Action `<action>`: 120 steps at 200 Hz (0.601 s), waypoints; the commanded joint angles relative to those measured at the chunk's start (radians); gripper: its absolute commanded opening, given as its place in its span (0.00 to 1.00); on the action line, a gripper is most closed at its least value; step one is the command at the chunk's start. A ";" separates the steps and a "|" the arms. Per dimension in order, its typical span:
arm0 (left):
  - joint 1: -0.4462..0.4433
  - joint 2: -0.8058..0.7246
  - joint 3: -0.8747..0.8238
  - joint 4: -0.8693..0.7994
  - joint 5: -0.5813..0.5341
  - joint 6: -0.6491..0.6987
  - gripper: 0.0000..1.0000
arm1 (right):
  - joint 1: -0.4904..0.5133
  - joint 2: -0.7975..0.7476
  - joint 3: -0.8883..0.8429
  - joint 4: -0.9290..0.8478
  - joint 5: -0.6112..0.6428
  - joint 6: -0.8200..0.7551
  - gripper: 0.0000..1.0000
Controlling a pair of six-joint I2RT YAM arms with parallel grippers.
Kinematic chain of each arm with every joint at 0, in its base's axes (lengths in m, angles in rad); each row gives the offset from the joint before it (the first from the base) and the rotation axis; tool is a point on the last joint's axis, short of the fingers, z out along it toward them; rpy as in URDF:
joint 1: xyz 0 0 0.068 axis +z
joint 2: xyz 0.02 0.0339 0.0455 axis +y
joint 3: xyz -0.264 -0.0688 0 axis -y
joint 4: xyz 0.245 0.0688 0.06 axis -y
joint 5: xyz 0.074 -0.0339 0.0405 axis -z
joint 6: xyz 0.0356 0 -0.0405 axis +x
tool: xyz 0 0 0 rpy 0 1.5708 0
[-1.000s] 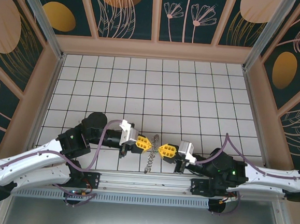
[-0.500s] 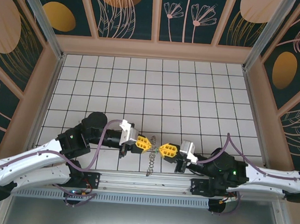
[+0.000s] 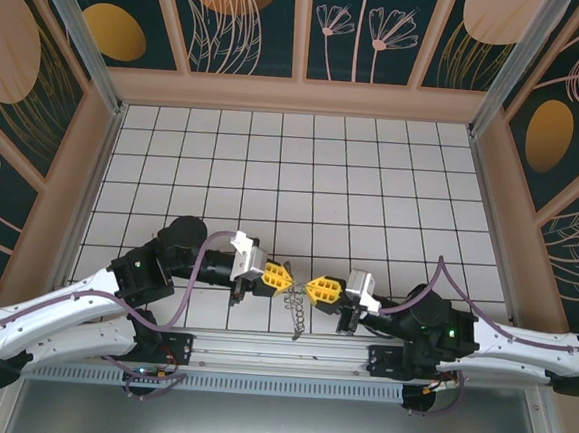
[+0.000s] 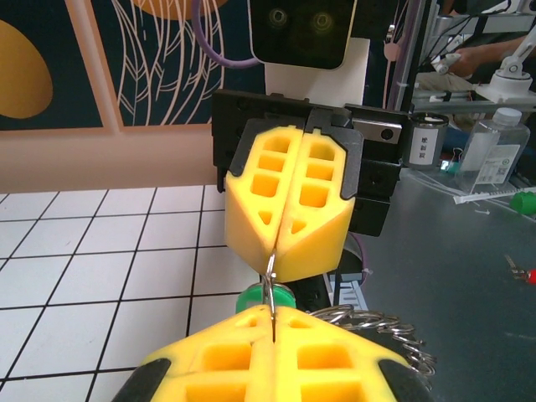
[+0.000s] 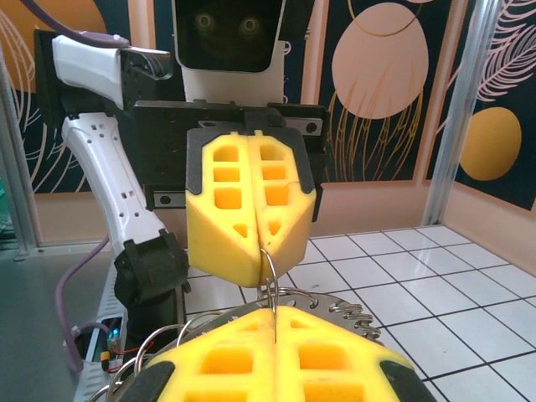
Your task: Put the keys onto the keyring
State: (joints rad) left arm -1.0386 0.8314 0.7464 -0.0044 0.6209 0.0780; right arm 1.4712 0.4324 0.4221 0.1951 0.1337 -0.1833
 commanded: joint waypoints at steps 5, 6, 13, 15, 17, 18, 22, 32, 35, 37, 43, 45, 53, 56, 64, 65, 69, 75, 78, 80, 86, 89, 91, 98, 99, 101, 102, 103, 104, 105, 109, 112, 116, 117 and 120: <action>0.003 -0.002 0.032 0.035 0.020 0.020 0.00 | -0.008 0.016 0.030 0.041 -0.045 0.017 0.00; 0.003 -0.002 0.032 0.035 0.021 0.021 0.00 | -0.008 0.017 0.030 0.041 -0.046 0.017 0.00; 0.003 -0.002 0.031 0.035 0.019 0.021 0.00 | -0.008 0.020 0.032 0.041 -0.053 0.018 0.00; 0.003 -0.003 0.031 0.035 0.018 0.022 0.00 | -0.008 0.021 0.032 0.042 -0.053 0.018 0.00; 0.002 -0.003 0.032 0.035 0.018 0.022 0.00 | -0.008 0.021 0.032 0.042 -0.055 0.018 0.00; 0.002 -0.003 0.032 0.035 0.017 0.021 0.00 | -0.008 0.022 0.032 0.041 -0.056 0.018 0.00; 0.002 -0.003 0.031 0.034 0.017 0.022 0.00 | -0.008 0.024 0.032 0.041 -0.059 0.018 0.00; 0.002 -0.003 0.033 0.033 0.018 0.021 0.00 | -0.010 0.026 0.033 0.040 -0.063 0.018 0.00; 0.003 -0.003 0.032 0.032 0.019 0.021 0.00 | -0.009 0.026 0.035 0.040 -0.064 0.019 0.00; 0.003 -0.003 0.033 0.032 0.018 0.021 0.00 | -0.010 0.025 0.035 0.040 -0.064 0.018 0.00; 0.003 -0.003 0.033 0.032 0.018 0.022 0.00 | -0.010 0.026 0.035 0.040 -0.066 0.019 0.00; 0.003 -0.003 0.033 0.032 0.018 0.021 0.00 | -0.010 0.026 0.035 0.040 -0.066 0.019 0.00; 0.003 -0.003 0.033 0.031 0.016 0.022 0.00 | -0.010 0.025 0.035 0.038 -0.067 0.020 0.00; 0.002 -0.003 0.034 0.031 0.016 0.023 0.00 | -0.011 0.025 0.036 0.038 -0.066 0.020 0.00; 0.003 -0.001 0.036 0.026 0.015 0.025 0.00 | -0.011 0.023 0.037 0.038 -0.066 0.018 0.00; 0.002 0.000 0.035 0.025 0.014 0.026 0.00 | -0.011 0.022 0.038 0.038 -0.065 0.019 0.00; 0.003 -0.001 0.035 0.024 0.014 0.026 0.00 | -0.011 0.020 0.038 0.039 -0.064 0.020 0.00; 0.002 0.000 0.034 0.021 0.013 0.028 0.00 | -0.012 0.016 0.038 0.041 -0.063 0.019 0.00; 0.003 0.001 0.035 0.021 0.013 0.027 0.00 | -0.012 0.014 0.037 0.041 -0.061 0.019 0.00; 0.002 0.002 0.035 0.020 0.012 0.027 0.00 | -0.011 0.013 0.038 0.042 -0.061 0.018 0.00; 0.002 0.003 0.035 0.020 0.011 0.028 0.00 | -0.012 0.008 0.037 0.044 -0.061 0.018 0.00; 0.003 0.005 0.034 0.019 0.012 0.029 0.00 | -0.011 0.005 0.037 0.045 -0.061 0.017 0.00; 0.002 0.005 0.035 0.018 0.011 0.028 0.00 | -0.011 0.004 0.038 0.046 -0.061 0.016 0.00; 0.003 0.007 0.035 0.016 0.011 0.029 0.00 | -0.012 0.001 0.038 0.047 -0.062 0.016 0.00; 0.003 0.008 0.035 0.016 0.010 0.029 0.00 | -0.011 0.001 0.039 0.047 -0.063 0.017 0.00; 0.002 0.009 0.036 0.015 0.010 0.029 0.00 | -0.012 0.002 0.039 0.048 -0.063 0.015 0.00; 0.002 0.009 0.036 0.014 0.010 0.029 0.00 | -0.011 0.002 0.040 0.049 -0.064 0.015 0.00; 0.002 0.011 0.036 0.014 0.010 0.029 0.00 | -0.011 0.002 0.040 0.049 -0.064 0.015 0.00; 0.002 0.011 0.037 0.014 0.010 0.029 0.00 | -0.011 0.002 0.041 0.049 -0.064 0.015 0.00; 0.002 0.011 0.037 0.014 0.010 0.029 0.00 | -0.011 0.002 0.040 0.049 -0.065 0.016 0.00; 0.002 0.012 0.036 0.012 0.011 0.030 0.00 | -0.012 0.002 0.042 0.049 -0.066 0.013 0.00; 0.002 0.014 0.036 0.012 0.010 0.031 0.00 | -0.012 0.002 0.043 0.050 -0.068 0.014 0.00; 0.003 0.015 0.038 0.011 0.011 0.032 0.00 | -0.011 0.005 0.044 0.050 -0.069 0.013 0.00; 0.003 0.016 0.038 0.010 0.011 0.032 0.00 | -0.011 0.005 0.045 0.050 -0.069 0.013 0.00; 0.003 0.017 0.038 0.009 0.011 0.032 0.00 | -0.012 0.007 0.047 0.050 -0.069 0.012 0.00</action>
State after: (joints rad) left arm -1.0389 0.8387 0.7483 -0.0048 0.6247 0.0887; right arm 1.4654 0.4496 0.4252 0.2012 0.0982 -0.1768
